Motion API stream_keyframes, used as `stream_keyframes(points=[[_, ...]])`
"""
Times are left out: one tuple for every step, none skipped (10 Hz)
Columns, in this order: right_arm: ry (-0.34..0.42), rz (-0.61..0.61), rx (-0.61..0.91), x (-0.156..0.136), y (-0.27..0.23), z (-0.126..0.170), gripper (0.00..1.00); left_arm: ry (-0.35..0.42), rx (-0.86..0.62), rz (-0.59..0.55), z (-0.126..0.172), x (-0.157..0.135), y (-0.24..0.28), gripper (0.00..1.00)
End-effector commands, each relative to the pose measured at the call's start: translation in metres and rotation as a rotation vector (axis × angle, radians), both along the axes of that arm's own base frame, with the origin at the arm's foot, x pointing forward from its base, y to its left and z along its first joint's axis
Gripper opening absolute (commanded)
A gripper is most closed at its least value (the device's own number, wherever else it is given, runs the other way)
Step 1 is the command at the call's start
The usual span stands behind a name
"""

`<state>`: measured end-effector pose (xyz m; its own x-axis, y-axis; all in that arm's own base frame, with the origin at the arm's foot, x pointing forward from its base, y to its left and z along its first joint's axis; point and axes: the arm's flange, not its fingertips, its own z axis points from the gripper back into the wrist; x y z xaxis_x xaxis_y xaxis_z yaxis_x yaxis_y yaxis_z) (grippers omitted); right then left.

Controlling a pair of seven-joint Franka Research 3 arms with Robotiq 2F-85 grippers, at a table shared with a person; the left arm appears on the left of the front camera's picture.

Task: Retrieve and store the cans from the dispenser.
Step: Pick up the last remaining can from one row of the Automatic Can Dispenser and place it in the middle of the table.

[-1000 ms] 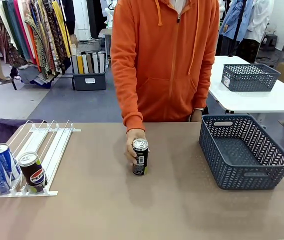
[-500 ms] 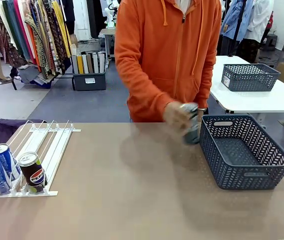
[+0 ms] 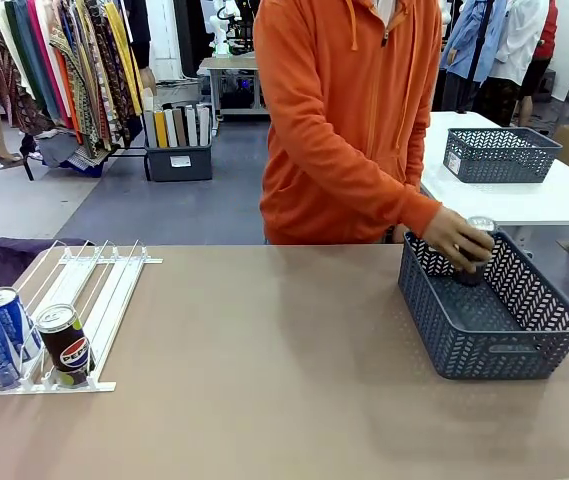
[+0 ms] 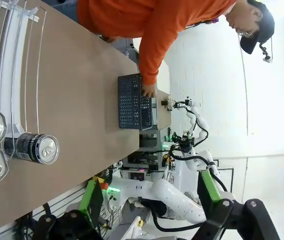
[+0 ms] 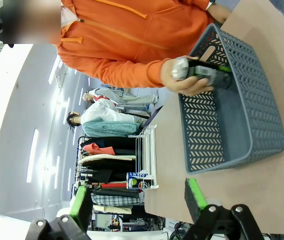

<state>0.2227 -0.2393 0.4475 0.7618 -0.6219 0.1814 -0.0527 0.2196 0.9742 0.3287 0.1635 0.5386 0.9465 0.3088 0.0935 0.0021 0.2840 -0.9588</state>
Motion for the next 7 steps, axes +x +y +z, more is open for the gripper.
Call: stream_keyframes(points=[[-0.01, 0.003, -0.002, -0.001, -0.001, 0.002, 1.0, -0.005, -0.002, -0.012, -0.002, -0.003, 0.001, 1.0], [-0.01, 0.003, -0.002, -0.001, -0.001, 0.002, 1.0, -0.005, -0.002, -0.012, -0.002, -0.003, 0.001, 1.0], [-0.01, 0.003, -0.002, -0.001, -0.001, 0.002, 1.0, -0.005, -0.002, -0.012, -0.002, -0.003, 0.001, 1.0], [-0.01, 0.003, -0.002, -0.001, -0.001, 0.002, 1.0, 0.003, -0.003, 0.0, -0.001, 0.0, 0.001, 1.0], [-0.01, 0.003, -0.002, -0.001, -0.001, 0.002, 1.0, 0.05, 0.2, -0.025, 0.006, 0.002, -0.04, 1.0], [-0.01, 0.003, -0.002, -0.001, -0.001, 0.002, 1.0, 0.072, 0.405, -0.078, 0.008, 0.002, -0.079, 1.0], [-0.01, 0.003, -0.002, -0.001, -0.001, 0.002, 1.0, 0.06, 0.619, -0.09, 0.003, 0.01, -0.103, 1.0]])
